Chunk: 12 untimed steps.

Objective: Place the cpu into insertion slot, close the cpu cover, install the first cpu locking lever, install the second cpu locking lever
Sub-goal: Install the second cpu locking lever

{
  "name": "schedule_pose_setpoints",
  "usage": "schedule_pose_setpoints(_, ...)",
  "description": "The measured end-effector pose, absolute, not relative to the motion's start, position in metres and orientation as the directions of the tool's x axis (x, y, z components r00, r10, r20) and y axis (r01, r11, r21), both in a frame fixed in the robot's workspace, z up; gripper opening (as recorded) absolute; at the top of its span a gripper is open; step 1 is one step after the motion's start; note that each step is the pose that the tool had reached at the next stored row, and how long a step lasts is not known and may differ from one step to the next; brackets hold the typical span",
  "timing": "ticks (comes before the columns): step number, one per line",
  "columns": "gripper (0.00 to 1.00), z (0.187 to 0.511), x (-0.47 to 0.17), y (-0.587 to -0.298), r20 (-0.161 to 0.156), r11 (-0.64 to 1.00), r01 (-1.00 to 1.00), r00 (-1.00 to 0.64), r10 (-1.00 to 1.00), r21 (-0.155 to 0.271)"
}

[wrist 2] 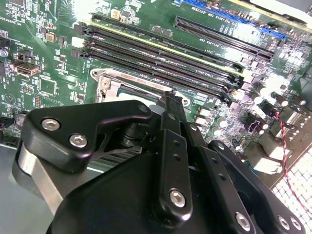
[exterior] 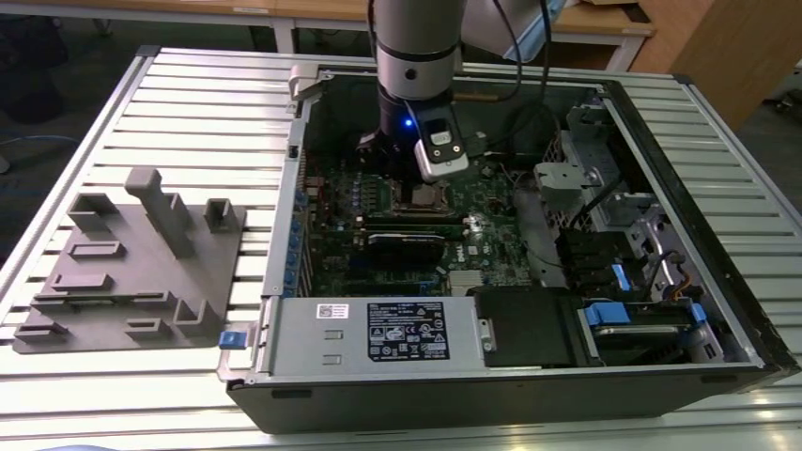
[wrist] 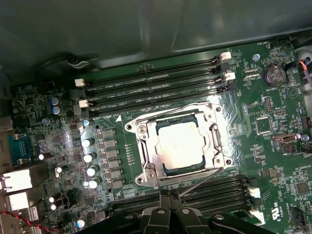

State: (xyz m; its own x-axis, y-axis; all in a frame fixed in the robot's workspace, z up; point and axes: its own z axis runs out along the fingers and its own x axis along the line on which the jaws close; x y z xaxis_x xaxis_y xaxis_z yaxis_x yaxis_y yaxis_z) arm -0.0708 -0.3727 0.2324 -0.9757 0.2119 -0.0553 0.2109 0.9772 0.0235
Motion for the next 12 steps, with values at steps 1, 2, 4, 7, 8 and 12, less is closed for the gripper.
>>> schedule_pose_setpoints(1,0.11,0.2320,-0.0709,-0.3727,-0.055,0.977,0.211,-0.976,0.212,0.023)
schedule_pose_setpoints(2,0.11,0.2317,-0.0710,-0.3727,-0.055,0.977,0.211,-0.976,0.212,0.023)
schedule_pose_setpoints(4,0.11,0.2314,-0.0710,-0.3727,-0.055,0.977,0.211,-0.976,0.212,0.023)
schedule_pose_setpoints(7,0.11,0.2312,-0.0710,-0.3727,-0.055,0.977,0.211,-0.976,0.212,0.023)
schedule_pose_setpoints(8,0.11,0.2311,-0.0710,-0.3727,-0.055,0.977,0.211,-0.976,0.212,0.023)
schedule_pose_setpoints(12,0.11,0.2292,-0.0721,-0.3728,-0.056,0.977,0.211,-0.976,0.212,0.023)
